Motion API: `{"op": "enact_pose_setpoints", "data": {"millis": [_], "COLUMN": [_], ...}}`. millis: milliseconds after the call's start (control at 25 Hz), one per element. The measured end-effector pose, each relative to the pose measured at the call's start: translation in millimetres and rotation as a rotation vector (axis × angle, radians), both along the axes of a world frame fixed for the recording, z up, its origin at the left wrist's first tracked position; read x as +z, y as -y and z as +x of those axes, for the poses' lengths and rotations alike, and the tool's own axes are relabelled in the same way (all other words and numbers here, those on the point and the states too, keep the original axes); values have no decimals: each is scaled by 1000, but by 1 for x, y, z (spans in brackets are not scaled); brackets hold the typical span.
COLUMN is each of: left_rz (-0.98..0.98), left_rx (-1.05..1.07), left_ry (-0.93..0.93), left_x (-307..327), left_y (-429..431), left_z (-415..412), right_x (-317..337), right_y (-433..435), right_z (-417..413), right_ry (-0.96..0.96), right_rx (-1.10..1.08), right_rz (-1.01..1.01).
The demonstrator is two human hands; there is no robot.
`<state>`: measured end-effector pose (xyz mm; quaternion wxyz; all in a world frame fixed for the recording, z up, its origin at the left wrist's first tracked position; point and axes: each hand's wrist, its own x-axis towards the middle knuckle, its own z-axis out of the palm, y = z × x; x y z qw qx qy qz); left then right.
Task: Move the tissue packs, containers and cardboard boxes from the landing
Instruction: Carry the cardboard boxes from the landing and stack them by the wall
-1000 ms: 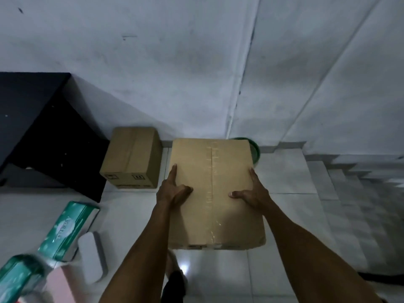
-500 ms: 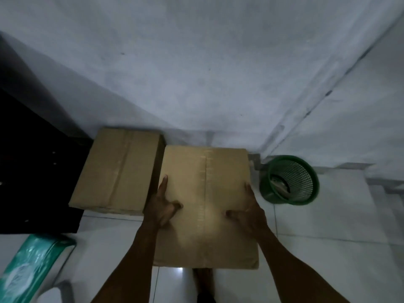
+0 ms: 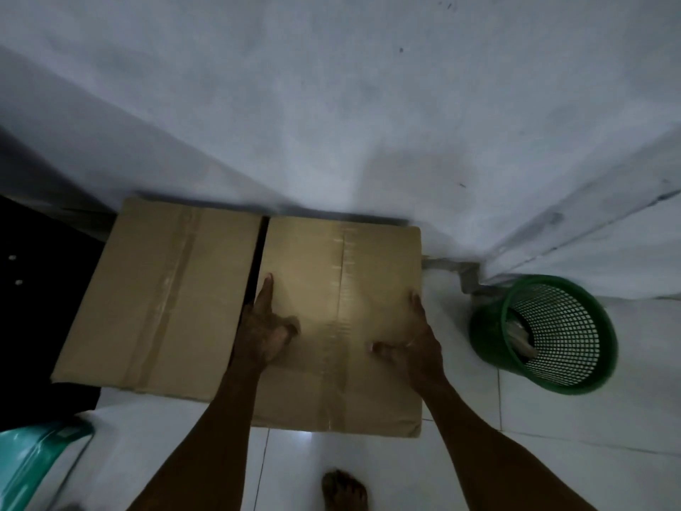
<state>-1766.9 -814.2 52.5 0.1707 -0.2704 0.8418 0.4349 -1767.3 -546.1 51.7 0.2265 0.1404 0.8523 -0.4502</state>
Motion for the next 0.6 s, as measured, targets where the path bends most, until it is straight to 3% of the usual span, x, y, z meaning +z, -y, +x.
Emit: {"op": "enact_pose_setpoints", "data": {"millis": [400,600], "left_rz": [-125,-253], "left_rx": [-43,-75], "left_ry": [108,60], "left_x": [-36,-40], "left_y": [11,7], "left_z": [-8,1], "right_x": [-29,-32], "right_y": [22,29], "right_z": [-9,-6], "right_ry": [31,49], "right_rx": [-11,-11], "right_rz": [102,143]}}
